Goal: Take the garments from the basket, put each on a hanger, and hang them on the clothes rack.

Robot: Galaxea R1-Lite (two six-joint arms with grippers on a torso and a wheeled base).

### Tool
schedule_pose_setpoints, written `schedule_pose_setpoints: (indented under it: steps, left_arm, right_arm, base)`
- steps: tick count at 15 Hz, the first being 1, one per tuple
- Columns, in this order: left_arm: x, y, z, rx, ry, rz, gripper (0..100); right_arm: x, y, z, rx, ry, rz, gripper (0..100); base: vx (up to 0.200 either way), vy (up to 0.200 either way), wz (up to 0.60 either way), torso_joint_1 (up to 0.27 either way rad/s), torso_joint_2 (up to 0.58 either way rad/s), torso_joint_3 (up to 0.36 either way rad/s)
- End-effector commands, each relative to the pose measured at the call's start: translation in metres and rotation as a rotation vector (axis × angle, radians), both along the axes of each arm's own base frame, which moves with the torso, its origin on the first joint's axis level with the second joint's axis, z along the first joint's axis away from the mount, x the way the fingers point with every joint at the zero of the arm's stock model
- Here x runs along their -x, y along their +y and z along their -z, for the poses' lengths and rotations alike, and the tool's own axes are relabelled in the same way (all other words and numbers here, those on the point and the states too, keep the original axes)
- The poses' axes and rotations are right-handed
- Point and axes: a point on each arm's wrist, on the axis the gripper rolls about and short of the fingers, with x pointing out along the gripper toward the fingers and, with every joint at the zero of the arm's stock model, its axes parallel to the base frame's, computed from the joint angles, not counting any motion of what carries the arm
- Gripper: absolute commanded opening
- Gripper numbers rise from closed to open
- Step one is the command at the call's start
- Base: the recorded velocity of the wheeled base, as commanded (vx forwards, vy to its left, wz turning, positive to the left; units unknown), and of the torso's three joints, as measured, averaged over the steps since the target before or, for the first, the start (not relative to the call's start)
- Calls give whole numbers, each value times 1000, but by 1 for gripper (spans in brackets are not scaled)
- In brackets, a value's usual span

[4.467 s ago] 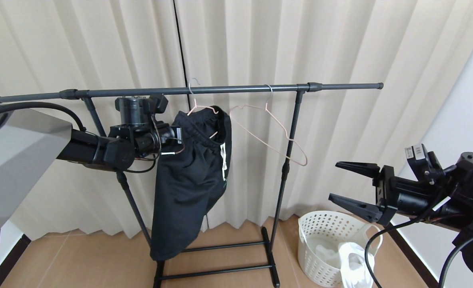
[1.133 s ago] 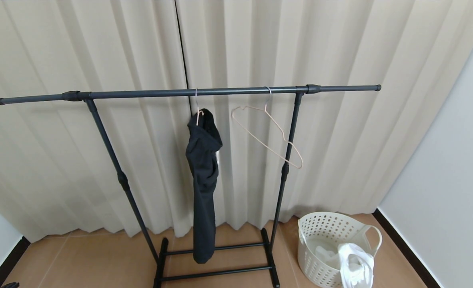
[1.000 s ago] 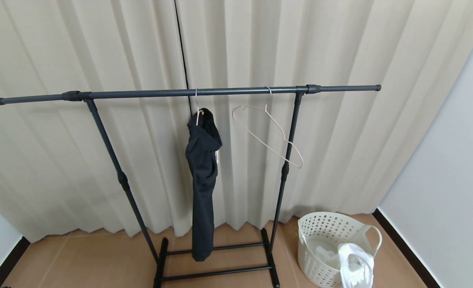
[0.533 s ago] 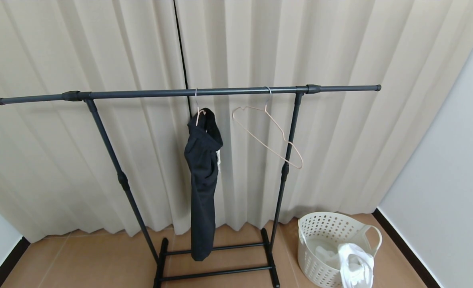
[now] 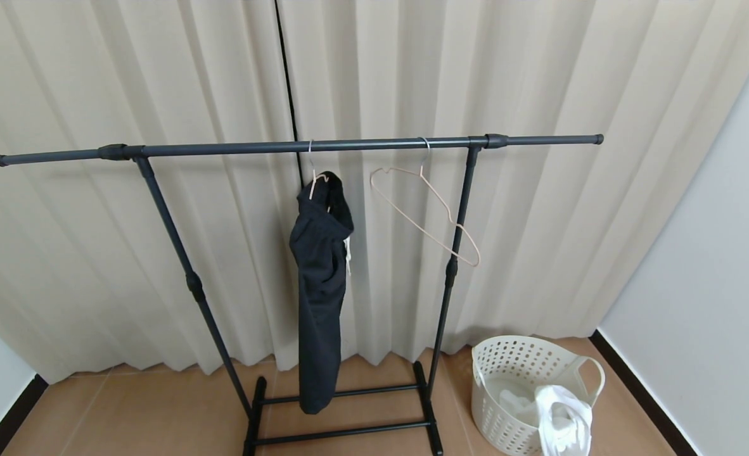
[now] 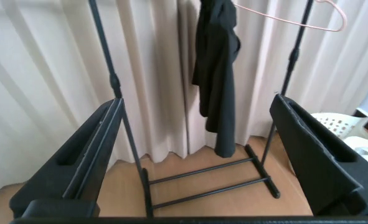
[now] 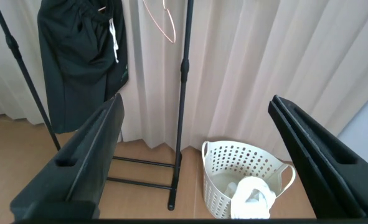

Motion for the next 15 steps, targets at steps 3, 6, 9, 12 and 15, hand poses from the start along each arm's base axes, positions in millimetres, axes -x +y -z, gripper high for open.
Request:
schedule_pose_setpoints:
  steps: [3, 6, 9, 12, 15]
  left_arm:
    - [0, 0, 0, 16, -1, -4, 100]
    - [0, 0, 0, 16, -1, -6, 100]
    - [0, 0, 0, 16, -1, -4, 100]
    - [0, 0, 0, 14, -1, -5, 100]
    - [0, 0, 0, 16, -1, -6, 100]
  right_arm:
    - [0, 0, 0, -26, 4, -2, 100]
    - [0, 0, 0, -62, 11, -3, 100]
    - [0, 0, 0, -62, 11, -3, 100]
    - [0, 0, 0, -64, 11, -3, 100]
    - [0, 0, 0, -64, 11, -3, 100]
  base:
    - [0, 0, 0, 0, 0, 0]
    - [0, 0, 0, -124, 313, 164]
    - [0, 0, 0, -136, 339, 194]
    - [0, 0, 0, -149, 360, 207]
    - [0, 0, 0, -157, 367, 220]
